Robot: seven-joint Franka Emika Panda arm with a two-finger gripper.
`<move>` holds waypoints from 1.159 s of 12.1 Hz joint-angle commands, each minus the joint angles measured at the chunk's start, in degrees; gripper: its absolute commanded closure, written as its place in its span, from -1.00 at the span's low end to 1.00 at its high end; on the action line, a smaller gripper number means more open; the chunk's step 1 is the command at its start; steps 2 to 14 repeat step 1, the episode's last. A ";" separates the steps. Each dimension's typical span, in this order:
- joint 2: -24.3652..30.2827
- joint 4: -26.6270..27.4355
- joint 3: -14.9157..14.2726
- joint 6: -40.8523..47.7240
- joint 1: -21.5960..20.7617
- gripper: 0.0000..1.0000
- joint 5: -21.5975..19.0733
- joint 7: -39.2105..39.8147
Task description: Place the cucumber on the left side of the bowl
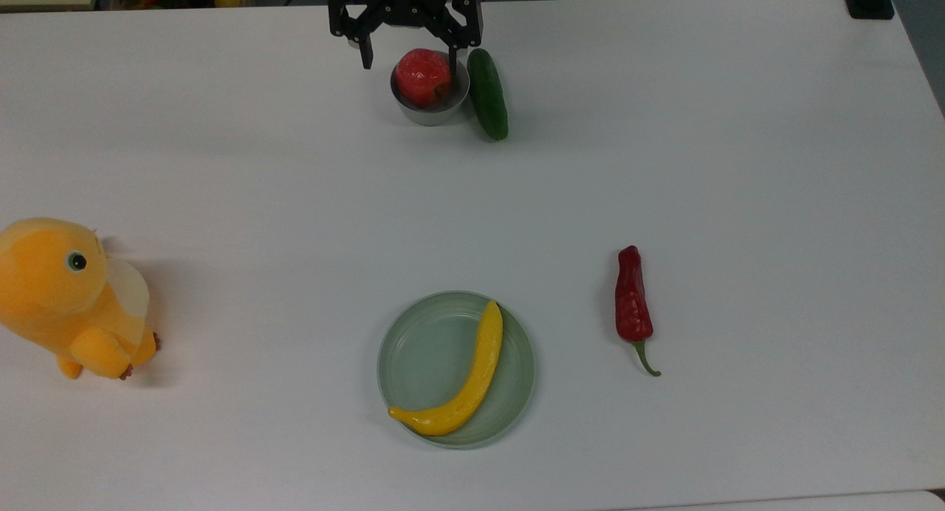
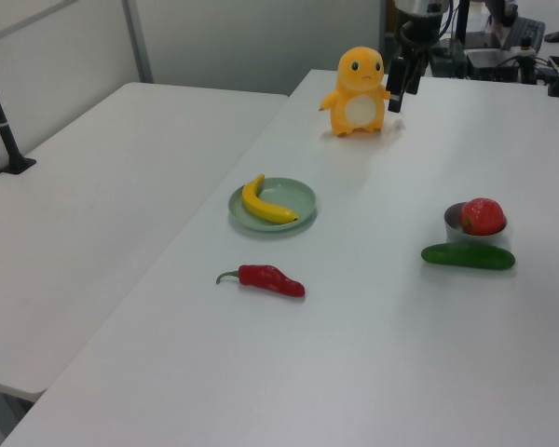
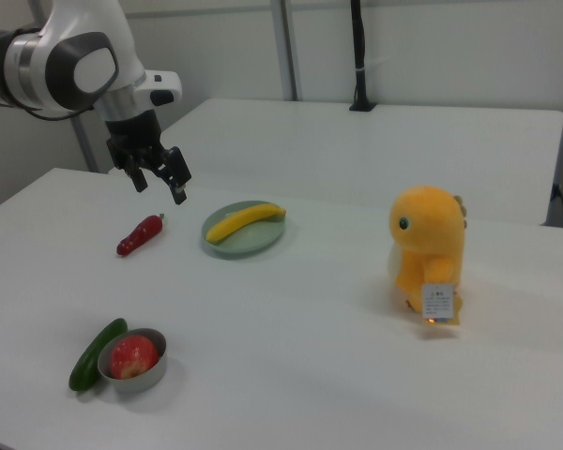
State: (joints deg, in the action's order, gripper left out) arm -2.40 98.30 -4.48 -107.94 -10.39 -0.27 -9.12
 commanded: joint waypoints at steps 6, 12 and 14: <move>1.00 -0.56 1.92 1.42 1.69 -1.00 -1.13 1.74; 1.00 -0.56 1.92 1.42 1.69 -1.00 -1.13 1.74; 1.00 -0.56 1.92 1.42 1.69 -1.00 -1.13 1.74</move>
